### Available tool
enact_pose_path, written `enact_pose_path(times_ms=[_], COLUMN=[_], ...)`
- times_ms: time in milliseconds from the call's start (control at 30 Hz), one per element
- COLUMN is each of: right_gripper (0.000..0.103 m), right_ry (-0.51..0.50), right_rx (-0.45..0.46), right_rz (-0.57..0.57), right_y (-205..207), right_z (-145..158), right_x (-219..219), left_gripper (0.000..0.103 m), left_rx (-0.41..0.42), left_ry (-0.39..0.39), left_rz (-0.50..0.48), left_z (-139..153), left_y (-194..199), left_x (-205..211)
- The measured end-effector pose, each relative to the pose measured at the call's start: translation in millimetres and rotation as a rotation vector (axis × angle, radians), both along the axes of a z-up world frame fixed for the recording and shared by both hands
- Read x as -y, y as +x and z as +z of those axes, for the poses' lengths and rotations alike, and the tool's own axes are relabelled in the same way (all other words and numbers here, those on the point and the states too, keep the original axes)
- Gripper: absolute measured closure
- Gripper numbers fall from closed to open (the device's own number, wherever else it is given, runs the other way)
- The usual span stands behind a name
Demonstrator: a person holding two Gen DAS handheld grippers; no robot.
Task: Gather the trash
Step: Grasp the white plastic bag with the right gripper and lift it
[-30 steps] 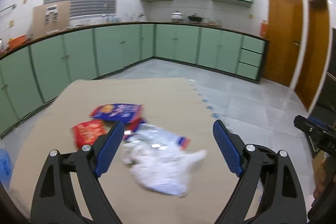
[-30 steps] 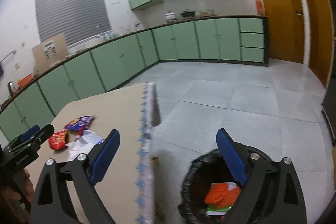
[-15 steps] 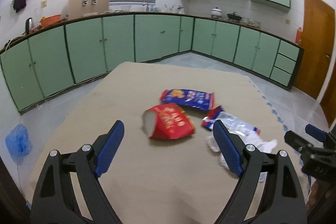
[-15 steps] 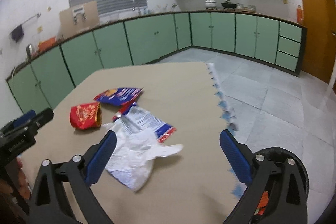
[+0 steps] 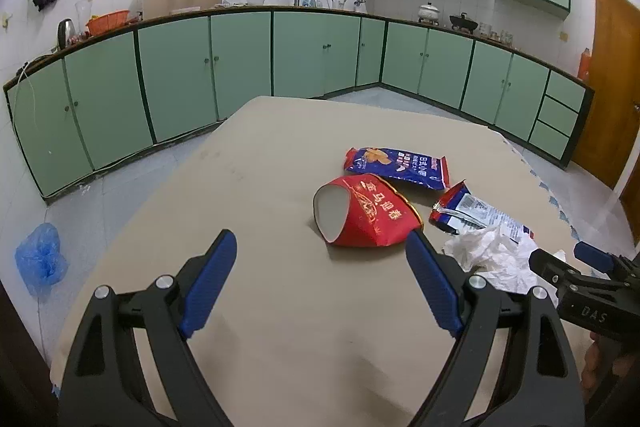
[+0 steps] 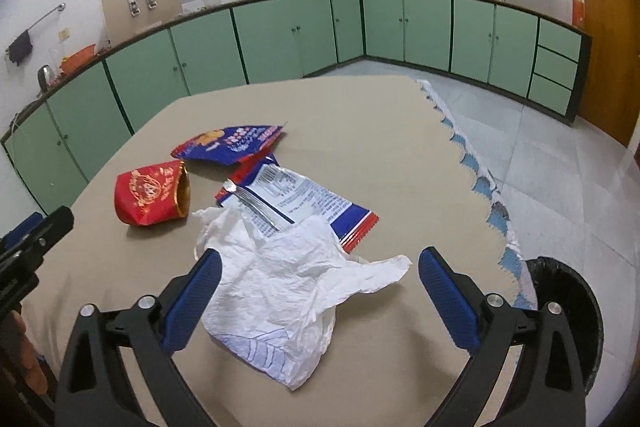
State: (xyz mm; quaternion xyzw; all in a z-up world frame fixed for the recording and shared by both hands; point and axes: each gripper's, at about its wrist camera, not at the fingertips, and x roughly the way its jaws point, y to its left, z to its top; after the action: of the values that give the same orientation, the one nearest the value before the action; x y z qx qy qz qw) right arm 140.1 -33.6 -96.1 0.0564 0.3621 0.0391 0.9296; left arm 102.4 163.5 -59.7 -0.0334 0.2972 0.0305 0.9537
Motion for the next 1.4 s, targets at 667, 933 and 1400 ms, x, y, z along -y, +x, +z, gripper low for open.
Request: enact_pose_path(times_ms=[667,933,1400], right_gripper=[0.097,0.098,0.098], right_ry=[0.108,0.127,0.16], right_rx=[-0.065,0.027,0.102], right_rz=[0.104,0.114,0.071], right_y=[-3,-13,-7], right_z=[-11,18,40], right_x=[5,17,47], left_gripper=[0.019,0.019,0.014], left_rx=[-0.031,-0.037,-0.055], left_ry=[0.008,0.01,-0.005], left_rz=[-0.017,-0.034,-0.027], left_z=[-10,-10,-10], left_y=[7,12,42], left_x=[19,31,54])
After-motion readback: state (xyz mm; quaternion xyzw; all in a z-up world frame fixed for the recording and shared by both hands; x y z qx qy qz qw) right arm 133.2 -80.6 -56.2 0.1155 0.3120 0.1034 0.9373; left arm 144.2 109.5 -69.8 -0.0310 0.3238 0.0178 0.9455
